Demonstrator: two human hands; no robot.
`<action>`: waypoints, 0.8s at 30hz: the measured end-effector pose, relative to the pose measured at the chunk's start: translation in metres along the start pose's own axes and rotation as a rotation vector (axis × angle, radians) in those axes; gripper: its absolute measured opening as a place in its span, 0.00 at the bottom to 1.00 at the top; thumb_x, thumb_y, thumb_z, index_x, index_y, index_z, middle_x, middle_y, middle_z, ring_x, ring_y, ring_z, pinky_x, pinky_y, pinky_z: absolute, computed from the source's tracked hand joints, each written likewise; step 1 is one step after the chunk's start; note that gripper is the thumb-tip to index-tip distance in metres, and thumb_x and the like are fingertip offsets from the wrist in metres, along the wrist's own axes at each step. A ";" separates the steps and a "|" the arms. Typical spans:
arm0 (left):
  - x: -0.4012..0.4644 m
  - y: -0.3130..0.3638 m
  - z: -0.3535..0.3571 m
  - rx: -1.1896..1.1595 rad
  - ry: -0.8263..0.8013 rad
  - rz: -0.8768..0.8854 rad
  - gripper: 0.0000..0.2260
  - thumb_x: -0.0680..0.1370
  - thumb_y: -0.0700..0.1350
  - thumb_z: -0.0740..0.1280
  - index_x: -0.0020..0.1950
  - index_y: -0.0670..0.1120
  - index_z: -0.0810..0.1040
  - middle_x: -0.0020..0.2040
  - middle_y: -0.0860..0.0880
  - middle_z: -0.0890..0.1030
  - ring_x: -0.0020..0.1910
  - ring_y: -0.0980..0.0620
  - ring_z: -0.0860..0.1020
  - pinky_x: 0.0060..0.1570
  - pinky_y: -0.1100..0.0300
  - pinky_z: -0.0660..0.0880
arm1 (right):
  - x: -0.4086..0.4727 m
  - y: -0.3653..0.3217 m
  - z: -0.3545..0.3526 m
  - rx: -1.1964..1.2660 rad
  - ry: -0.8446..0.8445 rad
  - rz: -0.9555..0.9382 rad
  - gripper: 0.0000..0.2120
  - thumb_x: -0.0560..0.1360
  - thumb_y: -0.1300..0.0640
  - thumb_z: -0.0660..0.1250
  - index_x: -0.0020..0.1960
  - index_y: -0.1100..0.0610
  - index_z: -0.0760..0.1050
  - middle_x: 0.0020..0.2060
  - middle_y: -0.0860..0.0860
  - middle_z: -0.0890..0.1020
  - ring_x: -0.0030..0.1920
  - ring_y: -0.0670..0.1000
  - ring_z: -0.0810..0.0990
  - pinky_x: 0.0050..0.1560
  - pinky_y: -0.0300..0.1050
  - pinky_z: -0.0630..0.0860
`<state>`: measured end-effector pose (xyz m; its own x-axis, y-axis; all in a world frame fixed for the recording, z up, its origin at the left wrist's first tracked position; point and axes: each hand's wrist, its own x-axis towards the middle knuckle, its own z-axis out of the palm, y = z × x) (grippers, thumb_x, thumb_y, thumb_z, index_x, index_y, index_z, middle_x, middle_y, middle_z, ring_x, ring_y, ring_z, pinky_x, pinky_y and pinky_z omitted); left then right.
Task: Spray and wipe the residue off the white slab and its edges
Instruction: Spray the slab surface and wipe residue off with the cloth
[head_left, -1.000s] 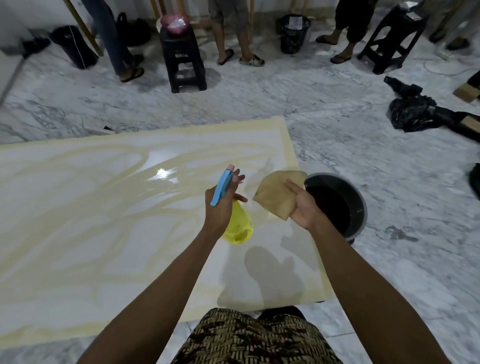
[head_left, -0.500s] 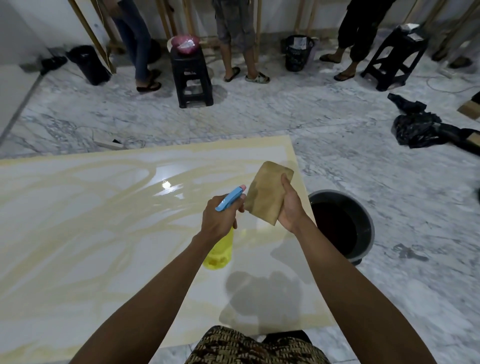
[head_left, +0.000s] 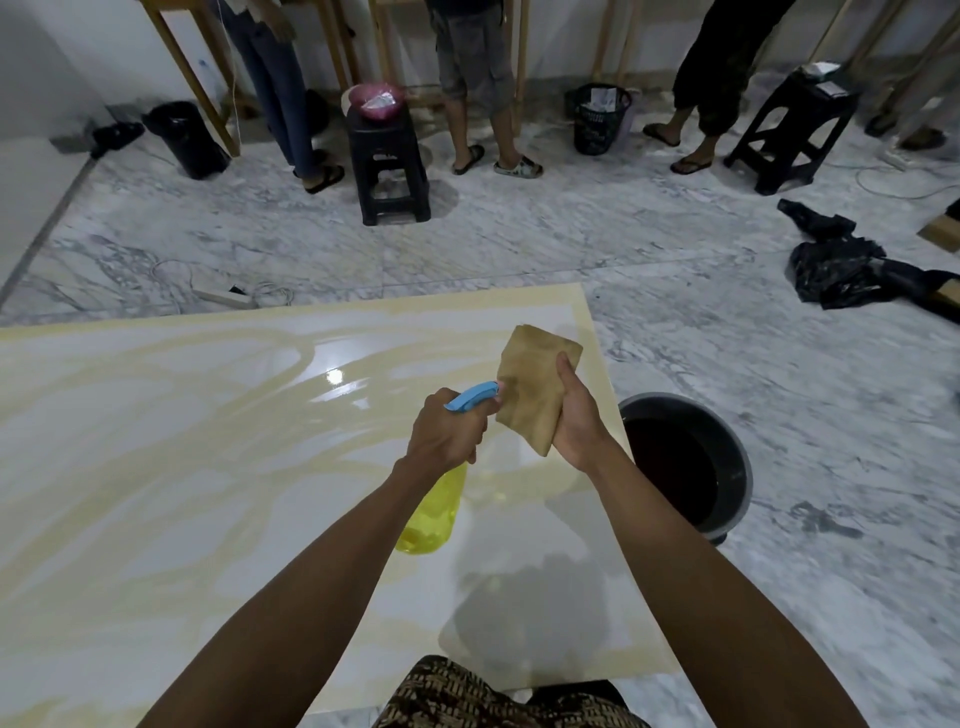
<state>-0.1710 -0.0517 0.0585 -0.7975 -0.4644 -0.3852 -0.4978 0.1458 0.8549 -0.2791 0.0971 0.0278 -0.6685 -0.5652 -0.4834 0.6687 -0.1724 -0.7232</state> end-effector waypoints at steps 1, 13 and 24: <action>0.002 0.000 0.002 -0.014 0.013 -0.006 0.24 0.71 0.60 0.70 0.51 0.40 0.87 0.29 0.47 0.81 0.27 0.41 0.80 0.43 0.40 0.83 | 0.001 -0.001 -0.003 0.010 0.011 0.003 0.34 0.77 0.33 0.60 0.73 0.57 0.69 0.66 0.59 0.78 0.68 0.59 0.76 0.72 0.61 0.66; 0.023 0.015 0.031 0.029 -0.048 -0.162 0.16 0.75 0.53 0.72 0.39 0.40 0.84 0.27 0.47 0.80 0.25 0.42 0.79 0.39 0.48 0.81 | 0.022 -0.013 -0.032 0.126 0.042 0.030 0.30 0.80 0.37 0.58 0.71 0.59 0.71 0.64 0.59 0.79 0.66 0.59 0.78 0.66 0.58 0.74; 0.073 0.026 0.053 -0.087 0.054 -0.115 0.17 0.78 0.40 0.64 0.58 0.59 0.86 0.38 0.43 0.83 0.36 0.42 0.84 0.28 0.55 0.80 | 0.077 -0.014 -0.082 -0.606 0.206 0.042 0.22 0.83 0.45 0.57 0.66 0.61 0.73 0.59 0.57 0.81 0.61 0.60 0.80 0.60 0.54 0.78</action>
<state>-0.2600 -0.0355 0.0346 -0.7162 -0.5203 -0.4650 -0.5513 0.0134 0.8342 -0.3665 0.1218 -0.0403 -0.7348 -0.3842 -0.5589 0.4339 0.3670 -0.8228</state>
